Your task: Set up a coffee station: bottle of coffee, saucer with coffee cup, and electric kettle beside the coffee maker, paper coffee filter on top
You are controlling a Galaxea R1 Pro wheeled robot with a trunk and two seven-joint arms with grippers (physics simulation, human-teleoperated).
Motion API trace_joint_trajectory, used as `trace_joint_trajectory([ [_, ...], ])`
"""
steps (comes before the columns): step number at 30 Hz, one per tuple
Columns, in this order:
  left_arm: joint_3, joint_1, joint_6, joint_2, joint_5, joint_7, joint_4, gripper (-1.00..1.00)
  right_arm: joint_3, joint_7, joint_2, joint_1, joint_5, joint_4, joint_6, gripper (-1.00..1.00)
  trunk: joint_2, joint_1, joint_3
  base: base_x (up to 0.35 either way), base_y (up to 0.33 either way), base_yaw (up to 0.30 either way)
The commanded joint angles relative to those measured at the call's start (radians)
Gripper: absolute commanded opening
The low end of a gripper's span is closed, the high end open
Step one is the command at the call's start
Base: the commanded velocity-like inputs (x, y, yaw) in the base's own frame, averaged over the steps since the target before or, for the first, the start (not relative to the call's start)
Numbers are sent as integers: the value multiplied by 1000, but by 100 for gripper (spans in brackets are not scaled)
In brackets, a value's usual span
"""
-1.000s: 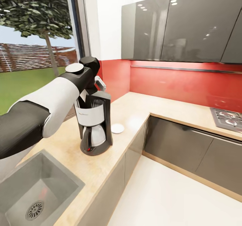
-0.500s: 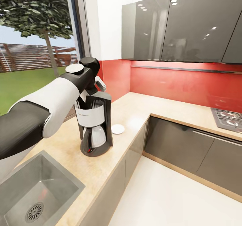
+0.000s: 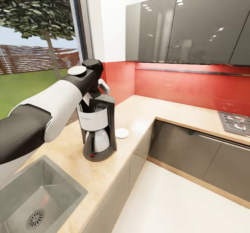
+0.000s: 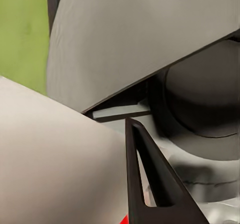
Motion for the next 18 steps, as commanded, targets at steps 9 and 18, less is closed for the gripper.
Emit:
trace_joint_trajectory([
  [9, 8, -1, 6, 0, -1, -12, -2, -100, -4, 1, 0, 0, -4, -1, -2, 100, -2, 1, -2, 49, 0, 0],
  [18, 28, 15, 5, 1, 22, -11, -2, -100, -4, 1, 0, 0, -4, -1, -2, 100, -2, 1, -2, 2, 0, 0],
])
